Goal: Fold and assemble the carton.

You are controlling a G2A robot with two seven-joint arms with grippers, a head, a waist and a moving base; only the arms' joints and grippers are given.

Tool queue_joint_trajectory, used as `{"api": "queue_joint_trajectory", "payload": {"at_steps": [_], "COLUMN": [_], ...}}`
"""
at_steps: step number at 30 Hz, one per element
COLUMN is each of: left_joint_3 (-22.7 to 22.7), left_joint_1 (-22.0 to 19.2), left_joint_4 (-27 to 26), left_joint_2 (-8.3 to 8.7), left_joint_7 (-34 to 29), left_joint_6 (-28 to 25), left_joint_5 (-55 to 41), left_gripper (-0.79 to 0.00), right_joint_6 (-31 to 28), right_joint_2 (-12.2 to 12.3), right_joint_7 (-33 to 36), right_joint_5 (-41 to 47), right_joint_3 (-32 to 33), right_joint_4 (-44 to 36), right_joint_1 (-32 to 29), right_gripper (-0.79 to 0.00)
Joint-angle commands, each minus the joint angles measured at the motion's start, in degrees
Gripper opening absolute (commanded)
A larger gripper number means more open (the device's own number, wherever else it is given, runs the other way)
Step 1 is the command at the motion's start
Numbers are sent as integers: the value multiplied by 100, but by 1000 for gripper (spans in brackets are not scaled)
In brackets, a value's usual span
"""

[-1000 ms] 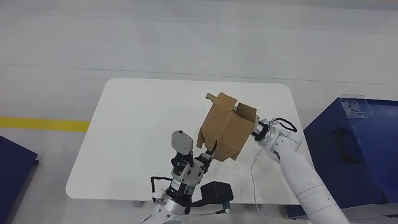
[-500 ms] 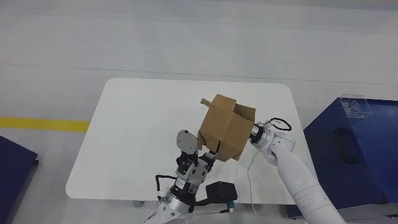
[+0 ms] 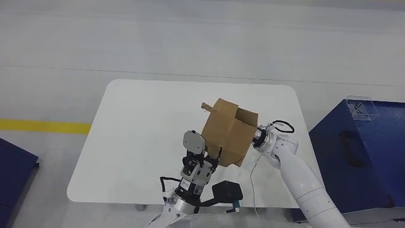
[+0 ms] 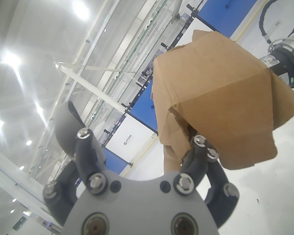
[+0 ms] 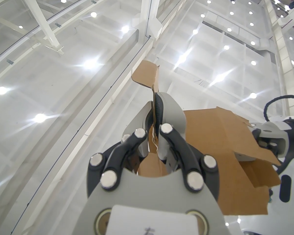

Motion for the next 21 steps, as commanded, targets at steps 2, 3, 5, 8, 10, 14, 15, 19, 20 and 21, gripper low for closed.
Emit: {"api": "queue_joint_trajectory", "payload": {"at_steps": [2, 3, 5, 8, 10, 14, 15, 19, 20, 21], "left_joint_3": [10, 8, -5, -45, -55, -79, -81, -92, -92, -95], "left_joint_1": [-10, -10, -20, -24, -27, -28, -27, -36, -36, -34], "left_joint_4": [3, -3, -12, -15, -10, -3, -3, -13, -20, -24], "left_joint_2": [-25, -35, -50, -74, -88, -113, -120, -144, -151, -158], "left_joint_7": [13, 13, 35, -21, -13, -36, -49, -93, -95, -106], "left_joint_6": [-75, -88, -133, -103, -110, -161, -187, -324, -339, -349], "left_joint_5": [-67, -122, -205, -217, -228, -161, -160, -99, -94, -89], "left_gripper": [-102, -191, -409, -517, -579, -785, -785, -785, -785, -785], "right_joint_6": [3, -2, -7, -24, -43, -65, -71, -101, -102, -107], "right_joint_2": [-4, -6, -7, -10, -12, -12, -12, -9, -9, -9], "right_joint_7": [40, 55, 81, 116, 122, 110, 112, 147, 152, 156], "right_joint_5": [-67, -84, -121, -160, -178, -251, -274, -372, -390, -400], "right_joint_3": [-6, -3, 2, 17, 29, 53, 57, 74, 77, 81], "right_joint_4": [-12, -8, -11, -10, -6, -1, -9, -48, -56, -60], "right_joint_1": [0, -1, 0, -10, -13, -11, -13, -28, -32, -35], "right_gripper": [-785, -785, -785, -785, -785, -785, -785, -785, -785, -785]}}
